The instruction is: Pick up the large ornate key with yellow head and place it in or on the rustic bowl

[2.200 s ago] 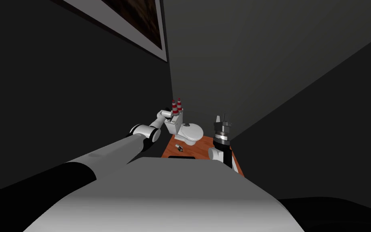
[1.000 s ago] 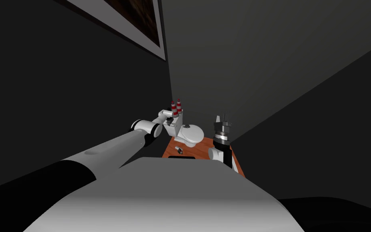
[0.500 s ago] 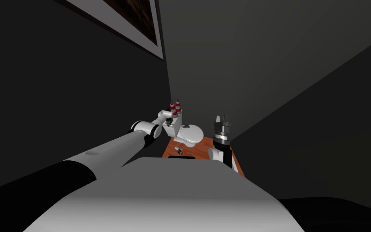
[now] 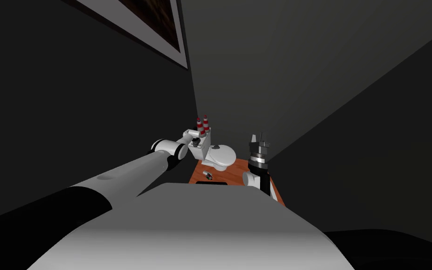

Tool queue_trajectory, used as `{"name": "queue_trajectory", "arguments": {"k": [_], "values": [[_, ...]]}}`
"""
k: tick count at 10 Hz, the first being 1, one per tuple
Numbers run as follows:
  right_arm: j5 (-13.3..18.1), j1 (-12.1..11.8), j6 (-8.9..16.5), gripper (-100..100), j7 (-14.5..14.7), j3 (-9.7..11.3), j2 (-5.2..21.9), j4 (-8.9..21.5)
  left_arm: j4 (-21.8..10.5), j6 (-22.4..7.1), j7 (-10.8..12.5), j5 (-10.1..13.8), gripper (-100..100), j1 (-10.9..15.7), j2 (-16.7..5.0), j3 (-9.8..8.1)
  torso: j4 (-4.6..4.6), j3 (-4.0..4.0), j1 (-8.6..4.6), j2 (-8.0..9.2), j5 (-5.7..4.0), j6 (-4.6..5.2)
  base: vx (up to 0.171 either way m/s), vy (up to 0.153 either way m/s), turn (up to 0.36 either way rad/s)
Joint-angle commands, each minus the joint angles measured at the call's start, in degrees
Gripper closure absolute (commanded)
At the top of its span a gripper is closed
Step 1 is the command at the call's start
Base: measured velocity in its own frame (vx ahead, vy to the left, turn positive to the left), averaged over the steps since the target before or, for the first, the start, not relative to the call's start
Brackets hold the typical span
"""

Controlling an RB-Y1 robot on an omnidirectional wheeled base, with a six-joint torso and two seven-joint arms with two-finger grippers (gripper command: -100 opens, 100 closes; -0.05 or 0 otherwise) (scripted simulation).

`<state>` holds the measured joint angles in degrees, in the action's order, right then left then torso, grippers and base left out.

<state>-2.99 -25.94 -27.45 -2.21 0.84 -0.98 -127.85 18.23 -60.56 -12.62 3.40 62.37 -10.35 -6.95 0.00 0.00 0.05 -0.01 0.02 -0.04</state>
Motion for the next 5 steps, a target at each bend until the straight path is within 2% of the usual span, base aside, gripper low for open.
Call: {"name": "queue_trajectory", "arguments": {"k": [1, 4, 5], "values": [[0.0, 0.0, 0.0, 0, 0.0, 0.0, 0.0, 0.0, 0.0, 0.0, 0.0, 0.0, 100, 0.0, 0.0, 0.00, 0.00, 0.00, 0.00, 0.00, 0.00, 0.00, -0.018, 0.000, 0.030], [0.0, 0.0, 0.0, 0, 0.0, 0.0, 0.0, 0.0, -0.3, -0.4, 0.0, 0.0, 100, -0.3, 0.1, 0.00, 0.02, -0.28, -0.03, -0.59, 0.01, 0.21, -0.008, 0.001, 0.003], [0.0, 0.0, 0.0, 0, 0.0, 0.0, 0.0, 0.0, -0.3, -0.4, 0.0, 0.0, 0, -0.3, 0.1, 0.01, 0.00, -0.31, -0.04, -0.64, 0.01, 0.20, 0.000, 0.000, 0.000]]}}
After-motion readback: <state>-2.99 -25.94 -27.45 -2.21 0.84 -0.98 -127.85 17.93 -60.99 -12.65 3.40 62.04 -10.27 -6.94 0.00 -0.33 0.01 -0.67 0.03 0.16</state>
